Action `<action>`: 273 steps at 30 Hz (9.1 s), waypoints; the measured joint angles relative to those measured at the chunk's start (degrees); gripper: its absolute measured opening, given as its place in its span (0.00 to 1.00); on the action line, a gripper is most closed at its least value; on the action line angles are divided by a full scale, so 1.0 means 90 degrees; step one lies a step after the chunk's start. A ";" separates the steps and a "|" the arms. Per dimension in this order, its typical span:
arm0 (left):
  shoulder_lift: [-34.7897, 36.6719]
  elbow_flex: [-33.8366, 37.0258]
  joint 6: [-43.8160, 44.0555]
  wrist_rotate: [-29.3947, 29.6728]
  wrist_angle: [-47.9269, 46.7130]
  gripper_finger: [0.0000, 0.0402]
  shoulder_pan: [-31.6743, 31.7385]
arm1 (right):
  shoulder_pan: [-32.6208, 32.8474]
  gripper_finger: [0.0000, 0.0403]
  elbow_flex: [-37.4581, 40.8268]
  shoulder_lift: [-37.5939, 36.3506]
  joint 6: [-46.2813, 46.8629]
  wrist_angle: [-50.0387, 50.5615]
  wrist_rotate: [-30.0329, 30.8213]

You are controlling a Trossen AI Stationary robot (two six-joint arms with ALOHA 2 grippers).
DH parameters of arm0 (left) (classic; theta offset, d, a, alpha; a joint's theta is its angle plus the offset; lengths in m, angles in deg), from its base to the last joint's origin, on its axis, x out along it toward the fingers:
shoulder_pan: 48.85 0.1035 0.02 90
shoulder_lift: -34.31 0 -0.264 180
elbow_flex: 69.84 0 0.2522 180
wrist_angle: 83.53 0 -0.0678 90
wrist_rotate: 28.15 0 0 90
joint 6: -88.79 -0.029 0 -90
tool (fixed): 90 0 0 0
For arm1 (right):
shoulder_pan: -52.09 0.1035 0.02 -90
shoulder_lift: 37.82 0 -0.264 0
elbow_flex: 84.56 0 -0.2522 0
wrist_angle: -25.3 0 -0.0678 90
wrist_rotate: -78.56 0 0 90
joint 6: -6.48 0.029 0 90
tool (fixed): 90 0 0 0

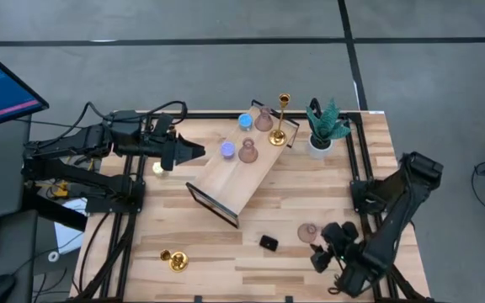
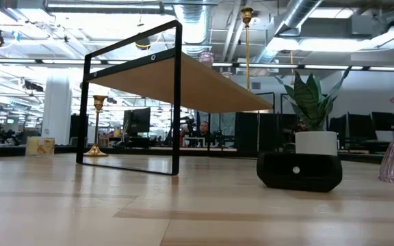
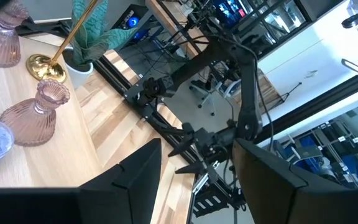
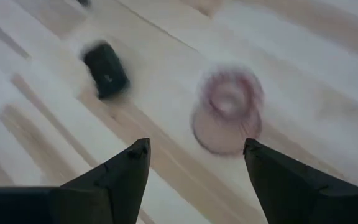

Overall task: Pick & Place candle stick holders
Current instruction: Put the glass candle holder on the shelf, then put the yellow candle on the shelf

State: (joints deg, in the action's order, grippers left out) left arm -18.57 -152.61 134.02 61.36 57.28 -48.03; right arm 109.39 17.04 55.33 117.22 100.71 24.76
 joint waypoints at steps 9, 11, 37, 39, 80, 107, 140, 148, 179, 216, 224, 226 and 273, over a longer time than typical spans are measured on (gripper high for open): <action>0.0000 0.0000 -0.0002 0.0041 0.0022 0.50 0.0000 | 0.0413 0.62 0.0141 0.0676 0.1128 -0.0172 -0.0143; 0.0000 0.0000 -0.0001 0.0042 0.0024 0.50 0.0000 | 0.0430 0.62 0.0143 0.0816 0.1209 -0.0190 -0.0237; 0.0000 0.0000 0.0005 0.0221 0.0067 0.50 0.0002 | -0.0417 0.40 0.1420 0.1009 0.0567 -0.1688 0.1540; 0.0000 0.0000 0.0005 0.0221 0.0068 0.50 0.0000 | -0.0501 0.31 0.1418 0.0995 0.0371 -0.1683 0.1709; 0.0000 0.0000 -0.0001 0.0143 0.0071 0.50 0.0000 | -0.3664 0.25 -0.0377 -0.0846 -1.0654 -0.5801 0.0782; 0.0125 -0.0002 -0.0095 0.0143 0.0297 0.50 0.0000 | -0.5251 0.25 -0.0886 0.0632 -1.2541 -0.7730 -0.1591; 0.0289 -0.0002 -0.0150 0.0146 0.0406 0.50 0.0000 | -0.5440 0.42 -0.1407 0.1243 -1.2122 -0.7138 -0.2020; 0.0289 -0.0002 -0.0476 0.0148 0.0401 0.50 0.0000 | -0.5474 0.67 -0.1407 0.1163 -1.1893 -0.7053 -0.2033; 0.0102 0.2301 0.0812 0.1386 -0.4792 0.61 0.1788 | -0.4632 0.72 -0.2500 -0.1475 -1.1460 -0.3302 -0.1175; -0.1162 0.4359 0.0329 0.0916 -0.2770 0.71 0.3531 | -0.4505 0.72 -0.2495 -0.1482 -1.1244 -0.2299 -0.1204; -0.1338 0.4359 0.0236 0.0774 -0.2677 0.53 0.3531 | -0.4505 0.72 -0.2495 -0.1482 -1.1131 -0.2070 -0.1204; -0.1333 0.4359 0.0236 0.0753 -0.2677 0.49 0.3531 | -0.4489 0.72 -0.2495 -0.1482 -1.1128 -0.2067 -0.1204; 0.1240 0.3378 0.0219 -0.3208 -0.0540 0.53 0.3410 | -0.4312 0.72 -0.2492 -0.1482 -1.0767 -0.2092 -0.1542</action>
State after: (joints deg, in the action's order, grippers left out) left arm -7.41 -122.21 135.99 32.48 52.43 -17.35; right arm 70.58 -5.39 41.99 20.31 81.89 10.89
